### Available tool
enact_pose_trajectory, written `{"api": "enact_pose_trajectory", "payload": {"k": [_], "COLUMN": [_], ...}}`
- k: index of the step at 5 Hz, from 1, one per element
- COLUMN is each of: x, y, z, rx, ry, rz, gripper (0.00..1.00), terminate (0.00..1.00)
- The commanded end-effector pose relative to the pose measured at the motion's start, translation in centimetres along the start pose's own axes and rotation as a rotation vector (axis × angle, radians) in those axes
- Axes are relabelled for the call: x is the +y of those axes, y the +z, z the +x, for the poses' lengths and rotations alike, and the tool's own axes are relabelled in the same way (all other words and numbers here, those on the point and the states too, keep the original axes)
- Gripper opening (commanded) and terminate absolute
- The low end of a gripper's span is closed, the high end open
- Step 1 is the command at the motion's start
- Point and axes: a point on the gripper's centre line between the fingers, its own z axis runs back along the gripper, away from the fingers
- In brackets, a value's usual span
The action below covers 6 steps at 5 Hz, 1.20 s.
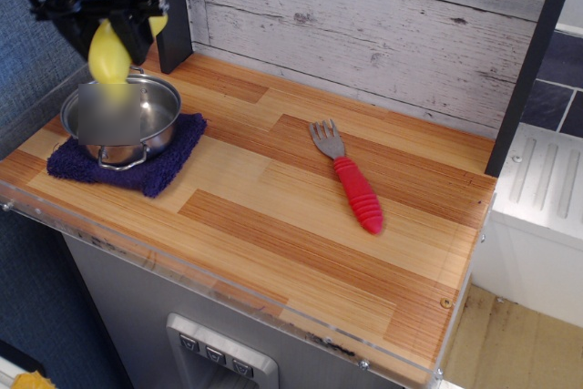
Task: Place the banana inside the pot
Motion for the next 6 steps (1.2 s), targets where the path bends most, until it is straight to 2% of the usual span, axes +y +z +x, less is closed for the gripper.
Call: {"api": "enact_pose_trajectory", "payload": {"k": [1,3,6], "x": [1.8,2.3,2.2], "y": [-1.1,-3.5,-4.7], "z": [-1.1,-0.4,-0.7], "rx": [-0.007,0.028,0.066], "ry": [0.029,0.036,0.073], "rz": [0.061,0.068,0.092], "gripper": [0.0,0.0,0.0], "terminate": [0.0,0.0,0.0]}}
